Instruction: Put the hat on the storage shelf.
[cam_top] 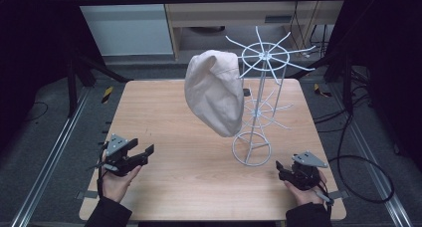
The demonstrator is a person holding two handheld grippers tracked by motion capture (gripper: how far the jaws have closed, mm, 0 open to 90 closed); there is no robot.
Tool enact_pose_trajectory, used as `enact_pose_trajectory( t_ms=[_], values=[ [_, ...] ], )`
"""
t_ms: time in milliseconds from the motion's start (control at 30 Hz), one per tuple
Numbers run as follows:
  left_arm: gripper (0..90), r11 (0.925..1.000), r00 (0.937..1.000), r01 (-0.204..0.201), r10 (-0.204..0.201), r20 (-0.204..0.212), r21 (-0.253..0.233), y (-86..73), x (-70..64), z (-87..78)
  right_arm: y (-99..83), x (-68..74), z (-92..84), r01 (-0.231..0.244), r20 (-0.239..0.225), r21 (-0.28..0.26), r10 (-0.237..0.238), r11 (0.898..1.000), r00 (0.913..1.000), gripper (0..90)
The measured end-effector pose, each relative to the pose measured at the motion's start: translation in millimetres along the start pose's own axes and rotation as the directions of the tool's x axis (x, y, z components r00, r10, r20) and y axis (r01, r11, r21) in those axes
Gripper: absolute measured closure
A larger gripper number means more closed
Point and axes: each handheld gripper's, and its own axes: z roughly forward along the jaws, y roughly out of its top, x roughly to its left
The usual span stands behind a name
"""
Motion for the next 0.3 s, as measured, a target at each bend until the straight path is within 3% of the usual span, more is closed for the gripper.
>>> enact_pose_trajectory(
  t_ms=[100, 300],
  values=[
    [31.0, 0.9991, 0.9995, -0.007, 0.008, -0.030, 0.041, -10.2, 6.3, 3.7, 0.1, 0.3, -0.1, -0.001, 0.001, -0.002, 0.001, 1.000, 1.0000, 29.2],
    [29.9, 0.9958, 0.9985, 0.007, -0.002, -0.054, 0.091, -22.3, 18.4, 6.6, -0.1, -0.5, -0.1, 0.000, 0.003, -0.004, 0.000, 1.000, 1.0000, 28.1]
  ],
)
